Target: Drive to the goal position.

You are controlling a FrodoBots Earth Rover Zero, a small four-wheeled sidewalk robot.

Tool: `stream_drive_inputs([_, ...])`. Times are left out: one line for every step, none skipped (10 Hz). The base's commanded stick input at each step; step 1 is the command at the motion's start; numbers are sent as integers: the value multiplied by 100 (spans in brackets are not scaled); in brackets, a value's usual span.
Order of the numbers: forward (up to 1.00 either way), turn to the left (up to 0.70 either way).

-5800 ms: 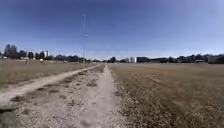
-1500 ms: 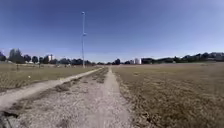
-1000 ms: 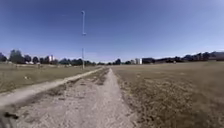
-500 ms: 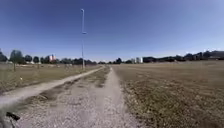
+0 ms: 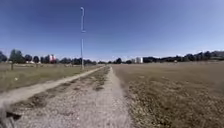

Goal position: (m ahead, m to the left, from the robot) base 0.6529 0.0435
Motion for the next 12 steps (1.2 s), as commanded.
stream_drive_inputs([70,0])
stream_drive_inputs([70,0])
stream_drive_inputs([70,0])
stream_drive_inputs([70,0])
stream_drive_inputs([70,0])
stream_drive_inputs([70,0])
stream_drive_inputs([70,0])
stream_drive_inputs([70,0])
stream_drive_inputs([70,0])
stream_drive_inputs([70,0])
stream_drive_inputs([70,0])
stream_drive_inputs([70,0])
